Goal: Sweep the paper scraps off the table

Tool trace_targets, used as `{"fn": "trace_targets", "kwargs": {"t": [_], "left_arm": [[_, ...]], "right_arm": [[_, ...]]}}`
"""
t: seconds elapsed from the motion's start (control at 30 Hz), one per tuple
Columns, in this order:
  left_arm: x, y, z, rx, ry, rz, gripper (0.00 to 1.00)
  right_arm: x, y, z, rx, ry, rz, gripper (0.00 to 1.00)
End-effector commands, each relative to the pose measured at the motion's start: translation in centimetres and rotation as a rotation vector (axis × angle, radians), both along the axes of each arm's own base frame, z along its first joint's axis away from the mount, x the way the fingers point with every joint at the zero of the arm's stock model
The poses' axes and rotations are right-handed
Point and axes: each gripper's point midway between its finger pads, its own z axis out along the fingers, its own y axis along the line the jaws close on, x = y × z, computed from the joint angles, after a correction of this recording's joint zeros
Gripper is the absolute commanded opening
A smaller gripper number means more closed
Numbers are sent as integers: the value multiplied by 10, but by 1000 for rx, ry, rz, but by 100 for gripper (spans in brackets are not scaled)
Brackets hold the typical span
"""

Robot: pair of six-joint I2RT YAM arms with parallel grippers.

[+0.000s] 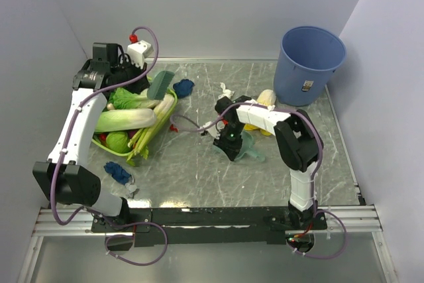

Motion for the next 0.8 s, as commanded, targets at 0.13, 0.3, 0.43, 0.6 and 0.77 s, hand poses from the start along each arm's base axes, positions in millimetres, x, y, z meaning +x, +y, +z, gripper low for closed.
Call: {"fn": "trace_targets", "kwargs": {"t": [0.13, 0.3, 0.43, 0.6, 0.77], "left_arm": [[16, -9, 28, -60, -73, -15, 1], [13, -12, 28, -78, -65, -28, 1], [9, -15, 32, -94, -69, -40, 1], [5, -26, 41, -151, -72, -75, 1], [4, -35, 54, -210, -91, -104, 1]], "right_arm": [[0, -14, 13, 40, -139, 227, 20], [3, -3, 52, 151, -167, 151, 46], [11, -9, 95, 288, -214, -6, 64], [24, -59, 108, 324, -342, -182, 96], [32, -114, 106, 338, -533, -241, 100]]}}
